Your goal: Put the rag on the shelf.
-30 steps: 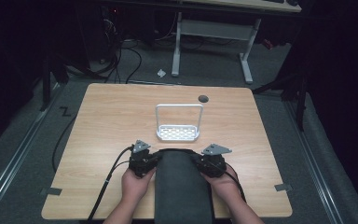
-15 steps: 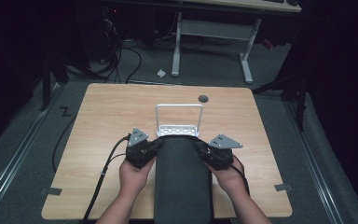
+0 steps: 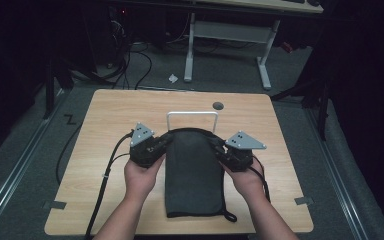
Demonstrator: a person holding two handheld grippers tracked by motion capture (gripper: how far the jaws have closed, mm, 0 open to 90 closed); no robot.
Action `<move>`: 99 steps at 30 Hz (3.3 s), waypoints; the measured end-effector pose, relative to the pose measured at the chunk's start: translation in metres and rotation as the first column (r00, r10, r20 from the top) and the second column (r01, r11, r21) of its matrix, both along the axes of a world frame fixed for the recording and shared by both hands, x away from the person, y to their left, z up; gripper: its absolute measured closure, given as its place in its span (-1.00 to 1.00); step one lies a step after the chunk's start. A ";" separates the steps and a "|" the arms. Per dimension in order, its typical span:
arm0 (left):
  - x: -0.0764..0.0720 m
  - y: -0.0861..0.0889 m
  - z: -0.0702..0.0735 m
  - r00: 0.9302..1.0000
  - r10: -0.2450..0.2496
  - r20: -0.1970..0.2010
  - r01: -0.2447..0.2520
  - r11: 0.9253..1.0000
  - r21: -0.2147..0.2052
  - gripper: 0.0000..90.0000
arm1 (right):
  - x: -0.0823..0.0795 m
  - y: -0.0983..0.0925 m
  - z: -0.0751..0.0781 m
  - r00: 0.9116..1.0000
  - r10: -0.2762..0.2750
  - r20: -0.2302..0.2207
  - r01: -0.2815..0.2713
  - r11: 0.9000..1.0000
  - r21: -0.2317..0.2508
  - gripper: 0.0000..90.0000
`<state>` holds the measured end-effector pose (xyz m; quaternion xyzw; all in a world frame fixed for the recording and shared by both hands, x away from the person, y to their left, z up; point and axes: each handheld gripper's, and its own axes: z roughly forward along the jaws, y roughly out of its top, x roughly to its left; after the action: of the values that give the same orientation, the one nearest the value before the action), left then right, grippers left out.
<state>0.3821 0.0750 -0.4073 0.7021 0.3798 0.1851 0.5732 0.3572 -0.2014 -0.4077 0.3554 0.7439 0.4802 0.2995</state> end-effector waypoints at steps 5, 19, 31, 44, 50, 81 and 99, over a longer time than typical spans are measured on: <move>0.000 0.001 0.020 0.999 0.001 0.043 -0.001 1.000 -0.012 0.88 | -0.001 0.000 0.019 0.999 -0.006 0.045 0.005 1.000 0.022 0.74; -0.006 0.005 0.074 0.988 0.001 0.157 0.007 0.999 -0.054 0.88 | -0.010 0.000 0.071 0.987 0.000 0.162 -0.013 0.997 0.079 0.74; 0.005 0.005 0.095 0.980 0.004 0.198 0.004 0.999 -0.043 0.88 | -0.002 0.000 0.095 0.980 -0.008 0.199 -0.010 0.996 0.088 0.74; 0.029 0.002 0.101 0.975 0.020 0.221 -0.018 1.000 -0.010 0.88 | 0.027 -0.003 0.102 0.985 -0.017 0.171 -0.003 0.993 0.114 0.74; 0.044 0.003 0.104 0.976 0.028 0.214 -0.030 1.000 0.007 0.88 | 0.038 0.000 0.104 0.987 -0.010 0.162 -0.007 0.994 0.107 0.74; 0.154 -0.015 0.044 1.000 0.006 -0.021 -0.003 0.993 0.118 0.87 | 0.149 -0.011 0.060 0.999 -0.033 0.006 0.033 0.997 -0.067 0.71; 0.159 -0.008 0.001 0.987 -0.026 -0.160 0.038 0.997 0.072 0.88 | 0.163 -0.018 0.030 0.994 0.008 -0.110 -0.019 0.996 -0.092 0.71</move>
<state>0.5411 0.0674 -0.4067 0.7414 0.4058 0.1336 0.5176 0.5204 -0.2199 -0.3776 0.3619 0.7833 0.4266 0.2712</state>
